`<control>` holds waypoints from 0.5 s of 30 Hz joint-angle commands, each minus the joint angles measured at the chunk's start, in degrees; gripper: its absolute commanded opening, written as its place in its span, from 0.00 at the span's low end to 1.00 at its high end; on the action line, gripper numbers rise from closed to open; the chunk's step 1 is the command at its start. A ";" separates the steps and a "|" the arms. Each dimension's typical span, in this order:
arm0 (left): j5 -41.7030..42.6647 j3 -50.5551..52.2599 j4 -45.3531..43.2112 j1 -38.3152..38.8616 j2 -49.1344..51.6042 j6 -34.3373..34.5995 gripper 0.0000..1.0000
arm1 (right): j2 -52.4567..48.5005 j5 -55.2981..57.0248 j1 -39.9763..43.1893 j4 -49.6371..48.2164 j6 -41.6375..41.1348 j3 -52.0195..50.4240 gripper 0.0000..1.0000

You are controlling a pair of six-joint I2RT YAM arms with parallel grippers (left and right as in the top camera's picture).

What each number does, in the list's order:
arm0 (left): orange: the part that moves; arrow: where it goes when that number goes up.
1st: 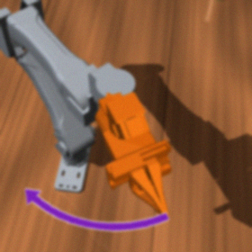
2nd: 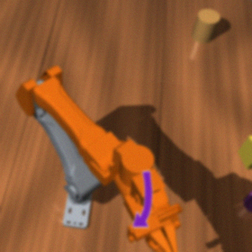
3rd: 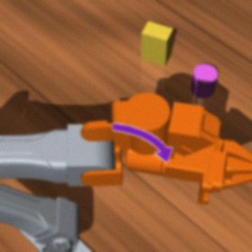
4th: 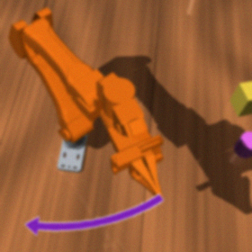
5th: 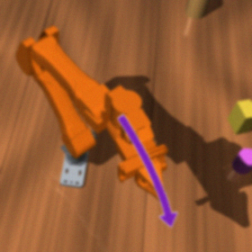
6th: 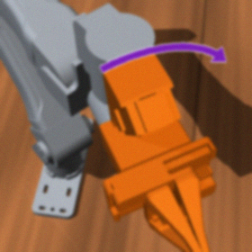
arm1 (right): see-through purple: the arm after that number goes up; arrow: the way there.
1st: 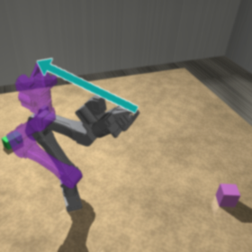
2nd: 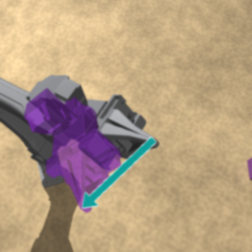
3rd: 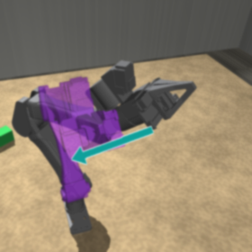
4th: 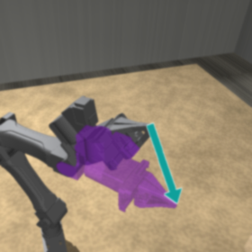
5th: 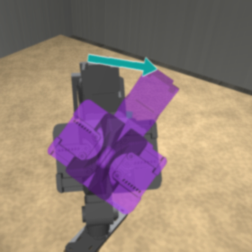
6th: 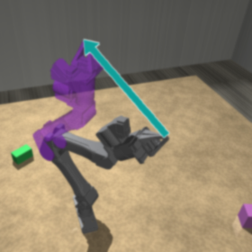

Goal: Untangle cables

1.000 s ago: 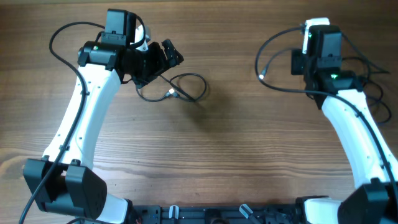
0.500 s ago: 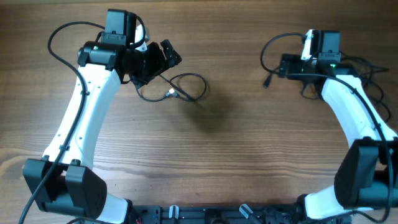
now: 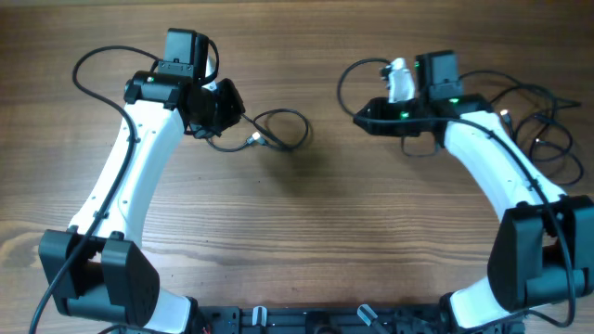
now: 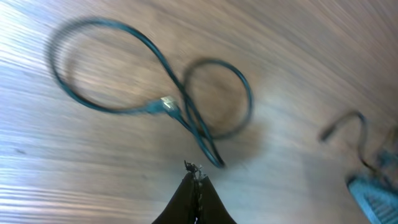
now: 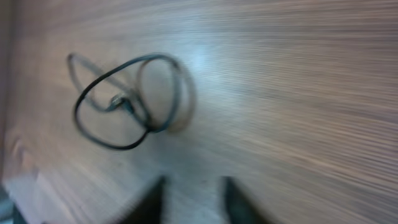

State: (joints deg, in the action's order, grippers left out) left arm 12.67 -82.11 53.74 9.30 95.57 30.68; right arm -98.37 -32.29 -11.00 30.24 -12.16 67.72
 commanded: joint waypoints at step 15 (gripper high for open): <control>-15.32 0.46 -2.23 -2.51 0.02 0.31 0.43 | -0.81 10.34 -20.52 -14.32 5.68 -0.68 0.90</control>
State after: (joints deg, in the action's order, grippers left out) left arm -0.86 -82.06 51.42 8.84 95.57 30.68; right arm -98.37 -27.44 -29.12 17.17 -9.98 67.68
